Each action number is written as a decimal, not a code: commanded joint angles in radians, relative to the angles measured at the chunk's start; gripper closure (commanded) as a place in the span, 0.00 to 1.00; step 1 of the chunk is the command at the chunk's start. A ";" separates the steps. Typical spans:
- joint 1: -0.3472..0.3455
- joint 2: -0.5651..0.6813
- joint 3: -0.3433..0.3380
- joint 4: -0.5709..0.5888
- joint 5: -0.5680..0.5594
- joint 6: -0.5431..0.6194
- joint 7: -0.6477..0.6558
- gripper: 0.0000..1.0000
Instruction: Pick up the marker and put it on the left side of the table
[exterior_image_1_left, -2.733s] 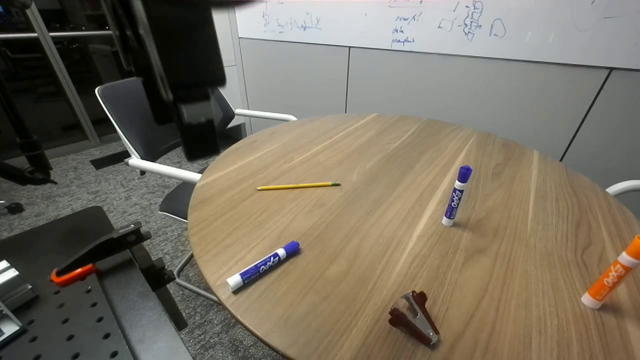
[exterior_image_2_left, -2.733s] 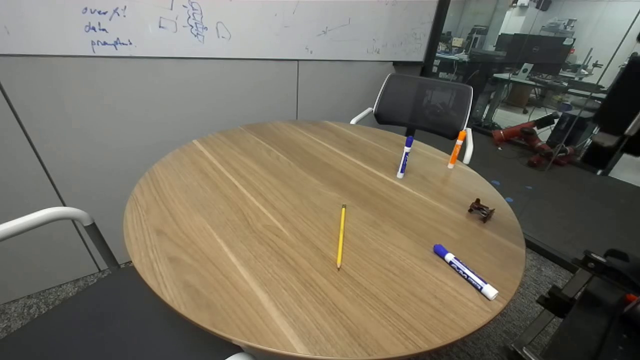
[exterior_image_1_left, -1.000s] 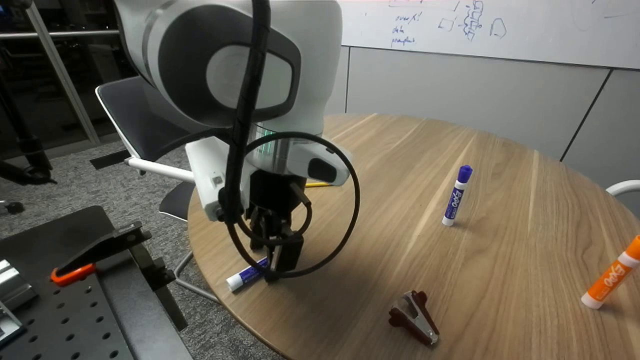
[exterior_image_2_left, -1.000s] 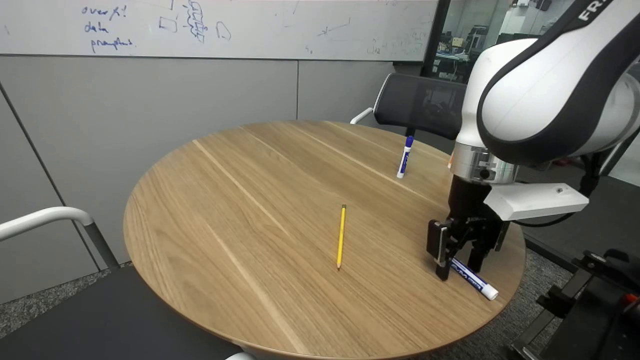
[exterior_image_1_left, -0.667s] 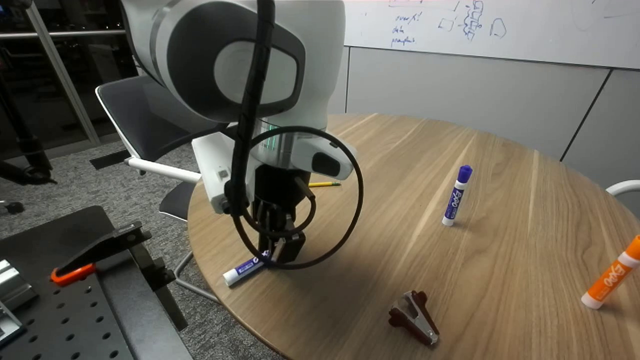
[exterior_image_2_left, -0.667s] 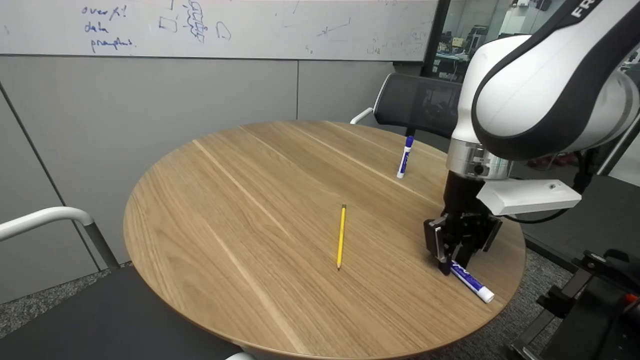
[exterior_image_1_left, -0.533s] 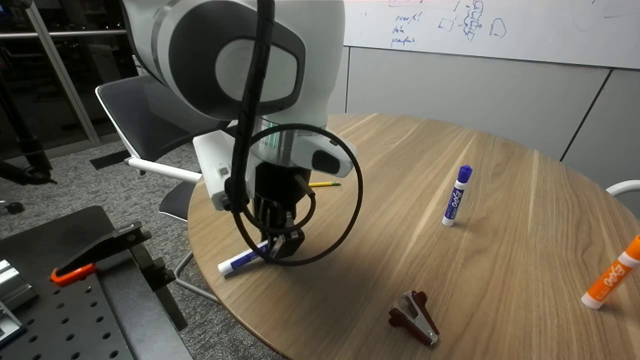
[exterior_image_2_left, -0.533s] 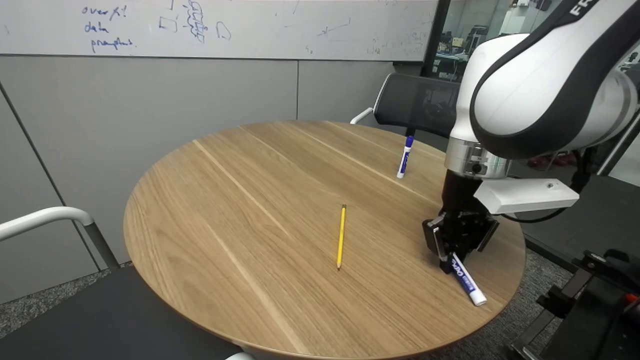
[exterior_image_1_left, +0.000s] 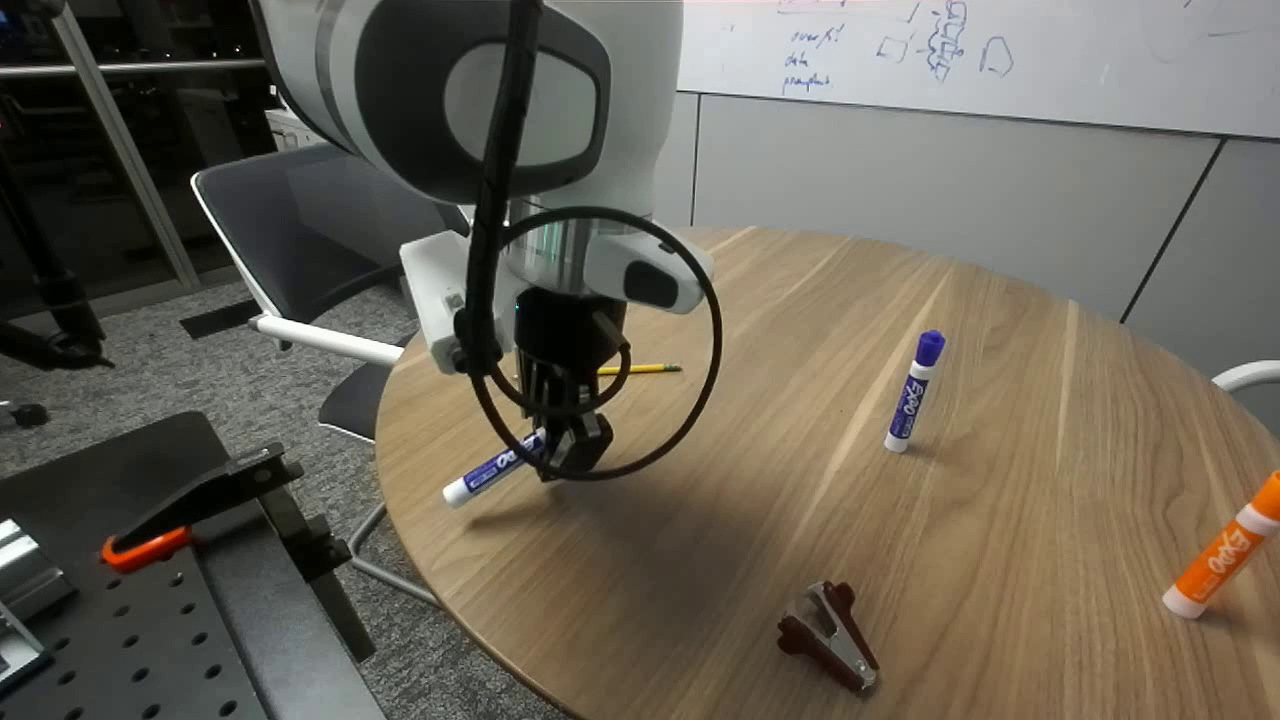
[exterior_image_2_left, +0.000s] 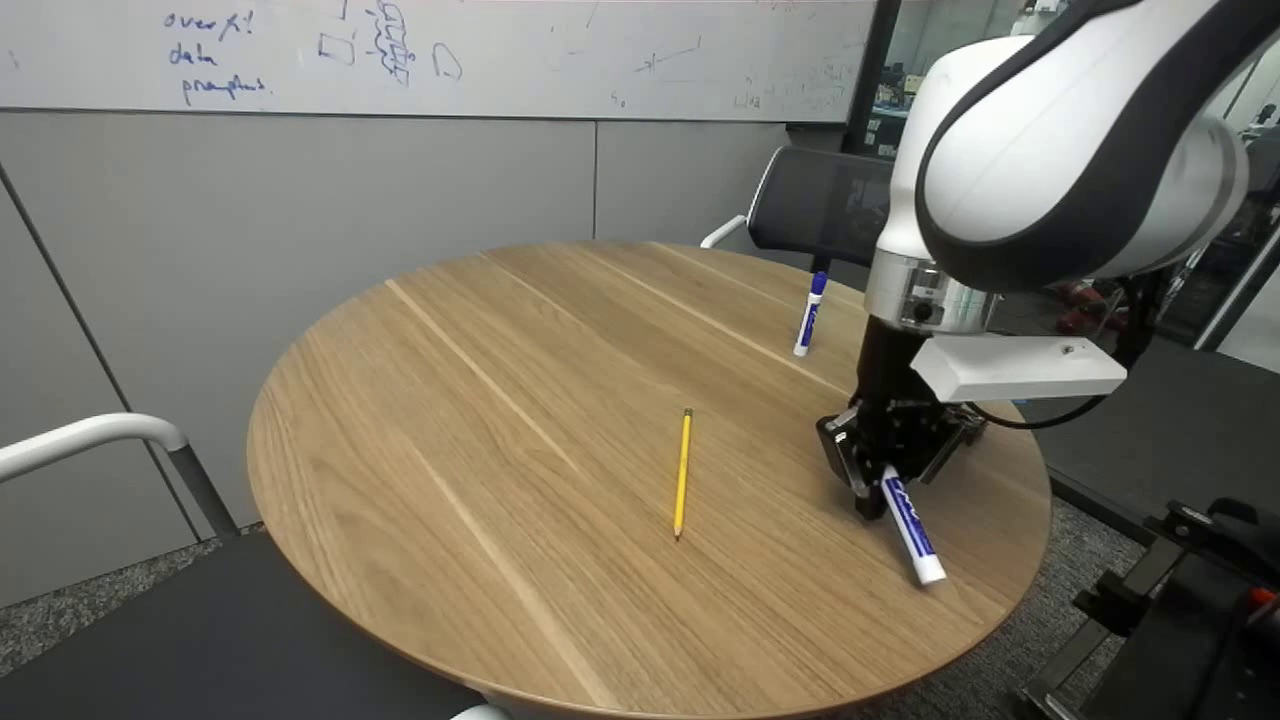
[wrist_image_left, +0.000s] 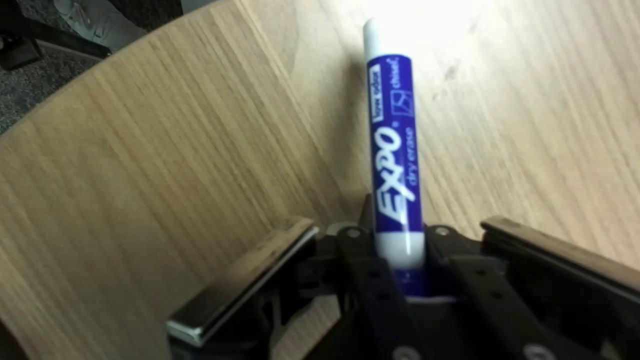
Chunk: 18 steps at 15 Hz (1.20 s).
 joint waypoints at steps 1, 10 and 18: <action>0.038 -0.038 -0.017 0.021 0.019 0.006 0.039 0.98; 0.184 -0.012 0.030 0.280 0.102 -0.042 0.287 0.98; 0.339 0.312 -0.040 0.731 0.038 -0.067 0.556 0.98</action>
